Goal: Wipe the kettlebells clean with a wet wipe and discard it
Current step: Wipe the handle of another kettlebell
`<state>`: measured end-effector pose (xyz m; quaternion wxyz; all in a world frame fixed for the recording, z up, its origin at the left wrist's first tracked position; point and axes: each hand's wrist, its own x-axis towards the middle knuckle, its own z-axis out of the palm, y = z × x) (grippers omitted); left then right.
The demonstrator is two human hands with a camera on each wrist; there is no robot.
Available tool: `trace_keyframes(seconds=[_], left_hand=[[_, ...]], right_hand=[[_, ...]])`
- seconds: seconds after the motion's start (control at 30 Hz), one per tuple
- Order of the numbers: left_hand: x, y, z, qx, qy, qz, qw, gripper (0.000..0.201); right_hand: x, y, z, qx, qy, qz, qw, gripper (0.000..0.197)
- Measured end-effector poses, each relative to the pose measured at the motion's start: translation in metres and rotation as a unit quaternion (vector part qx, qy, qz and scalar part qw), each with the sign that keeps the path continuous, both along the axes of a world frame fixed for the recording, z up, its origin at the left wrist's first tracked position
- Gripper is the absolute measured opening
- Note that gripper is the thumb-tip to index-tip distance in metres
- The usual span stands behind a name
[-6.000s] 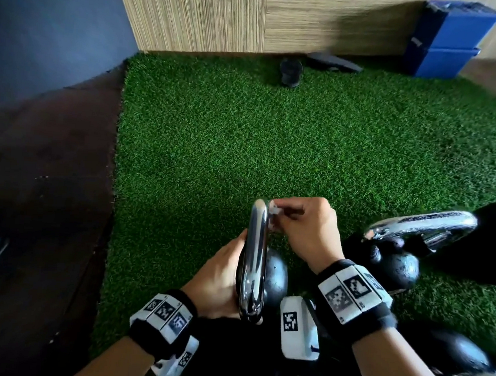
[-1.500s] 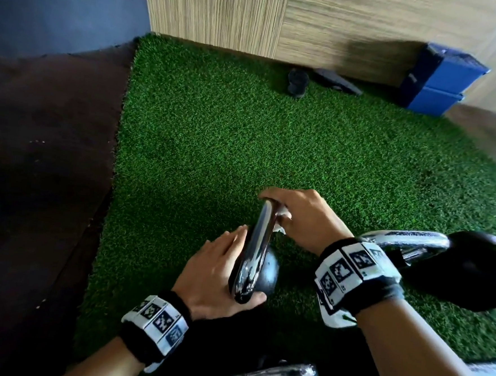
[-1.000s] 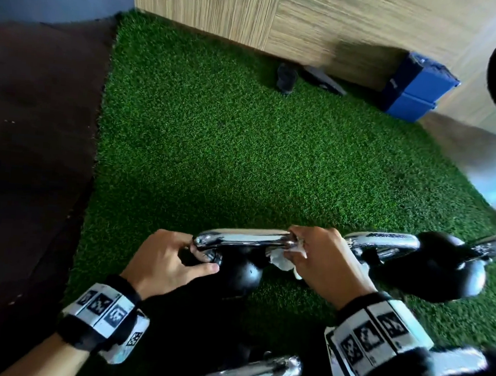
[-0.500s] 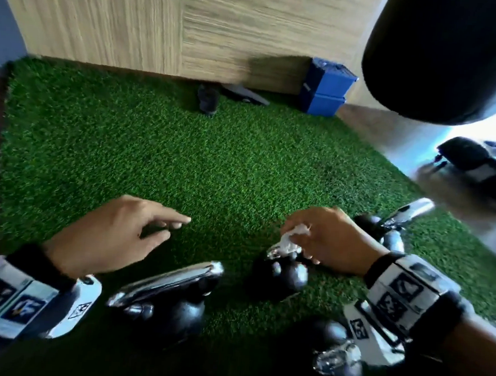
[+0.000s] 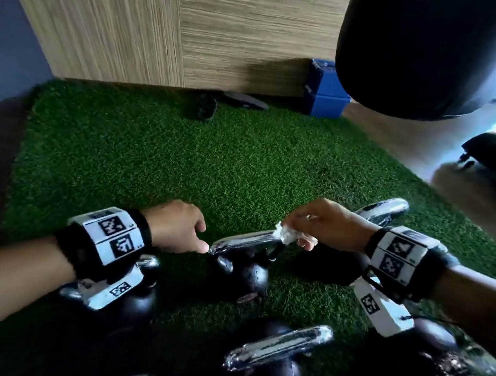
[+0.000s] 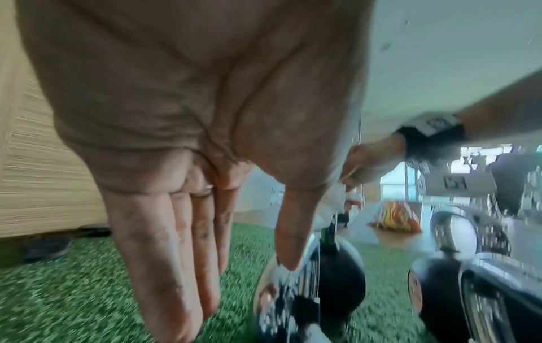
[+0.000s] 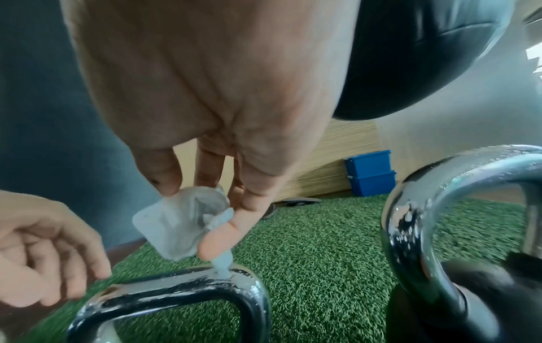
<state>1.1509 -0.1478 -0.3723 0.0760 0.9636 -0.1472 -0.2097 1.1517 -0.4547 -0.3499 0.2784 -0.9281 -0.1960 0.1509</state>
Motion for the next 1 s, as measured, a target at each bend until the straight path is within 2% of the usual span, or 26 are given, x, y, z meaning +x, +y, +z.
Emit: trace_keyframes(seconds=[0.13,0.2,0.23,0.33,0.37,0.43,0.5,0.6,0.7,0.77,0.83,0.93,1.0], left_hand=[[-0.012,-0.027,-0.003,0.105,0.036,0.069,0.991,0.061],[-0.016,-0.035,-0.008,0.106,0.077,0.150,0.980,0.048],[-0.018,-0.038,-0.013,0.085,0.095,0.197,0.972,0.039],[-0.024,-0.040,-0.032,0.019,0.123,0.329,0.936,0.035],[-0.027,-0.040,-0.039,-0.007,0.119,0.364,0.924,0.038],[-0.030,-0.037,-0.061,-0.070,0.117,0.429,0.893,0.064],[-0.035,-0.038,-0.078,-0.130,0.132,0.470,0.863,0.069],[-0.042,-0.041,-0.097,-0.209,0.156,0.486,0.834,0.070],[-0.050,-0.055,-0.115,-0.272,0.145,0.466,0.830,0.088],[-0.052,-0.067,-0.127,-0.298,0.107,0.457,0.831,0.099],[-0.049,-0.075,-0.141,-0.321,0.066,0.449,0.831,0.092],[-0.049,-0.079,-0.158,-0.305,0.015,0.437,0.846,0.084],[-0.049,-0.075,-0.164,-0.308,0.000,0.444,0.841,0.078]], right_hand=[[0.021,-0.012,0.012,-0.025,-0.035,0.089,0.995,0.019],[0.029,-0.012,0.014,-0.020,-0.059,0.120,0.991,0.020],[0.033,-0.011,0.014,-0.012,-0.068,0.127,0.989,0.021],[0.038,-0.007,0.009,0.029,-0.079,0.138,0.987,0.029],[0.038,-0.005,0.006,0.038,-0.083,0.142,0.986,0.030],[0.038,0.001,0.001,0.033,-0.108,0.156,0.981,0.027],[0.039,0.007,-0.006,0.025,-0.129,0.169,0.977,0.021],[0.040,0.012,-0.015,0.052,-0.145,0.155,0.976,0.017],[0.038,0.016,-0.025,0.089,-0.138,0.139,0.977,0.014],[0.034,0.019,-0.031,0.116,-0.124,0.128,0.977,0.013],[0.031,0.023,-0.034,0.128,-0.127,0.125,0.976,0.013],[0.028,0.032,-0.040,0.106,-0.127,0.157,0.974,0.018],[0.027,0.039,-0.046,0.082,-0.125,0.170,0.974,0.021]])
